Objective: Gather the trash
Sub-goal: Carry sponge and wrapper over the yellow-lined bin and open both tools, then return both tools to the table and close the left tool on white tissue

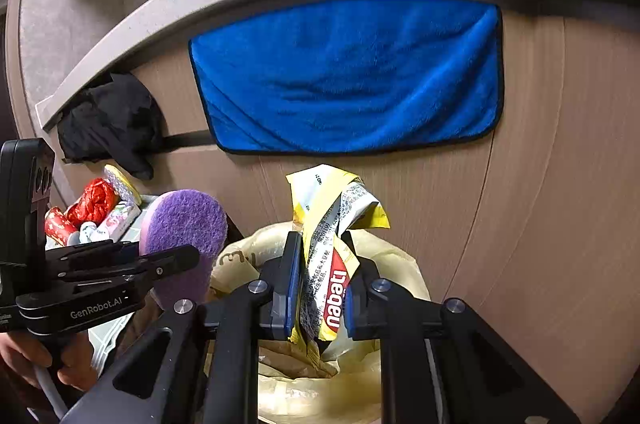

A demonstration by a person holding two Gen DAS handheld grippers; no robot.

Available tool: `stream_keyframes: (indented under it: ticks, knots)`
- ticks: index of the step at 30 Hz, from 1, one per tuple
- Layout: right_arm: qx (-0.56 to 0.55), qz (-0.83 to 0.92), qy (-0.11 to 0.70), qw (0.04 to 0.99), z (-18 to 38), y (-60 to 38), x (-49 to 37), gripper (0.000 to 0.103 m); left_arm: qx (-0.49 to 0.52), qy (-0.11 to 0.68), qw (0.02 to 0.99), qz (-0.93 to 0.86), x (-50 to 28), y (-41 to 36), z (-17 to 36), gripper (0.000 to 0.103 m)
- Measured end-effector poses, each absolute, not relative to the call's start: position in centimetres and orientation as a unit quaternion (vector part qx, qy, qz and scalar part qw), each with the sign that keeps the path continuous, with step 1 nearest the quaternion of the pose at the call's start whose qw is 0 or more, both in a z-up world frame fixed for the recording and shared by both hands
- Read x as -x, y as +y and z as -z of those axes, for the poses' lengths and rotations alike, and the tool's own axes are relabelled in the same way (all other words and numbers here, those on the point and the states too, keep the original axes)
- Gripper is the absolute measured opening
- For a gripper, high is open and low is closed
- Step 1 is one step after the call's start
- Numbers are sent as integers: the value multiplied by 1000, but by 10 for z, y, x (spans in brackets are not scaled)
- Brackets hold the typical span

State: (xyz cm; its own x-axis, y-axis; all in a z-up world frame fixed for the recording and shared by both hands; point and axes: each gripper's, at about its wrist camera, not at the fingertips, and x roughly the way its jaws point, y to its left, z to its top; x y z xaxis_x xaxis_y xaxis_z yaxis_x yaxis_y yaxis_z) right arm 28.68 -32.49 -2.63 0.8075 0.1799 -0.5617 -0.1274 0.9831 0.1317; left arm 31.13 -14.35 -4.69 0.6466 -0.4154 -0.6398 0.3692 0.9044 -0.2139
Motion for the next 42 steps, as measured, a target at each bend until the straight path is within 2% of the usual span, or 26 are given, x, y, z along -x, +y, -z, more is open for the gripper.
stream_keyframes:
  ticks: [2, 3, 4, 5, 6, 9, 16, 23, 33, 42]
  knots:
    - [-45, -80, 306, 948, 31, -326, -291, 21, 34, 364, 904, 224, -314, -145, 51, 34]
    - [-48, -79, 311, 946, 35, -327, -293, 27, 39, 363, 902, 229, -317, -145, 53, 37]
    - [-52, -80, 315, 944, 37, -328, -295, 30, 45, 363, 902, 231, -319, -144, 53, 42]
    - [-60, -82, 319, 942, 41, -330, -297, 33, 51, 364, 901, 233, -320, -143, 54, 51]
    - [-68, -84, 322, 941, 44, -332, -298, 33, 58, 364, 899, 237, -322, -142, 54, 56]
    - [-84, -78, 330, 937, 52, -338, -299, 34, 60, 361, 899, 242, -327, -141, 53, 60]
    - [-104, -60, 306, 944, 50, -343, -295, 34, 65, 365, 903, 218, -330, -121, 45, 61]
    - [-95, -71, 283, 952, 22, -319, -285, 36, 19, 307, 940, 148, -300, -68, 22, 61]
    - [-57, -165, 259, 950, -15, -207, -283, 36, 48, 284, 956, 61, -265, 69, 16, 61]
    - [-12, -231, 289, 929, 2, -110, -291, 36, 91, 311, 946, 6, -236, 193, 43, 61]
